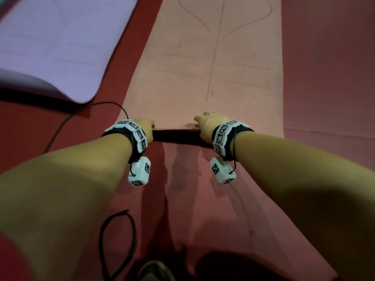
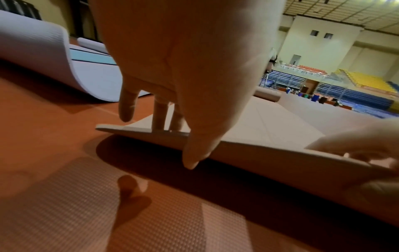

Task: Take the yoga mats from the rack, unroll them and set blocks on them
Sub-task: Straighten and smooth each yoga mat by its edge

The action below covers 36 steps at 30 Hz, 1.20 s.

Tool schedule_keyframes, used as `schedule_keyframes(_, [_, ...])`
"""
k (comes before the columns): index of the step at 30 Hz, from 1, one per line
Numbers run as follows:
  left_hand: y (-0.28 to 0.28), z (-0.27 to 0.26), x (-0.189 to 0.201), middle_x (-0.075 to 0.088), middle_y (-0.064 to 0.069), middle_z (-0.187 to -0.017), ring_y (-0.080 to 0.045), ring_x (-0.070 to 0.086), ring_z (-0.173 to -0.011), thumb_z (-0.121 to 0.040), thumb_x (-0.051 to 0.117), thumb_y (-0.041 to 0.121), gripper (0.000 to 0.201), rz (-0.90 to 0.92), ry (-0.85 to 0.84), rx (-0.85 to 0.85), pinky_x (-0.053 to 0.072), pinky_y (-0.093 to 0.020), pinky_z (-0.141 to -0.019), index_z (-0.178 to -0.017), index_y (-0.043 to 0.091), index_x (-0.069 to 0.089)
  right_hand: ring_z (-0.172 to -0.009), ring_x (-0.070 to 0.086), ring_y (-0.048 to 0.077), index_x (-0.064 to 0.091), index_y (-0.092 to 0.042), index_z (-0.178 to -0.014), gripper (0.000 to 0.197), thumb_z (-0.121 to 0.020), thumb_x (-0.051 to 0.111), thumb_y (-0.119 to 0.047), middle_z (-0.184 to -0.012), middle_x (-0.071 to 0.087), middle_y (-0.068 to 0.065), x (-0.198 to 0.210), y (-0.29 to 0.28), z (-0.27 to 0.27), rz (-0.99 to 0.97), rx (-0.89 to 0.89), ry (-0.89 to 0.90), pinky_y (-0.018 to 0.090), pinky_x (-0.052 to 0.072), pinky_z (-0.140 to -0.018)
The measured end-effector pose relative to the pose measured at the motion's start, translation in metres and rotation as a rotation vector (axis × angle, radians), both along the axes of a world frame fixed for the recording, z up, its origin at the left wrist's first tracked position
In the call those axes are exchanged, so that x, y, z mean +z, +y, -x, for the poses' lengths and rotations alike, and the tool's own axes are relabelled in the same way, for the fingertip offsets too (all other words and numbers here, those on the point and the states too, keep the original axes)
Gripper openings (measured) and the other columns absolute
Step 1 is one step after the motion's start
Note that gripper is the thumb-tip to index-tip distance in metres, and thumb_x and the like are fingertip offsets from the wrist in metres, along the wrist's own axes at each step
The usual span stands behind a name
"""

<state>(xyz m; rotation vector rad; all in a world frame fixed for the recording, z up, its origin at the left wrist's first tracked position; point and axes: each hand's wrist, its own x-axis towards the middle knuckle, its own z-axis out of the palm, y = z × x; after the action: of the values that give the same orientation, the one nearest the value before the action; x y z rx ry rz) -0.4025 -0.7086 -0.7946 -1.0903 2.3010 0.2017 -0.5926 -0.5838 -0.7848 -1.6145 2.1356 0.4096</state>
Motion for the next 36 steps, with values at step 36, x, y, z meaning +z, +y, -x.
schedule_keyframes(36, [-0.051, 0.056, -0.003, 0.052, -0.008, -0.137, -0.032, 0.036, -0.134, -0.086, 0.047, 0.002, 0.062, 0.344, 0.774, 0.342, 0.027, -0.038, -0.111, -0.146, 0.018, 0.043, -0.105, 0.055, 0.038, 0.022, -0.035, -0.153, 0.086, -0.08, 0.046, 0.002, -0.151, 0.038, 0.015, -0.038, -0.031, 0.079, 0.681, 0.053, 0.154, 0.048, 0.043, -0.088])
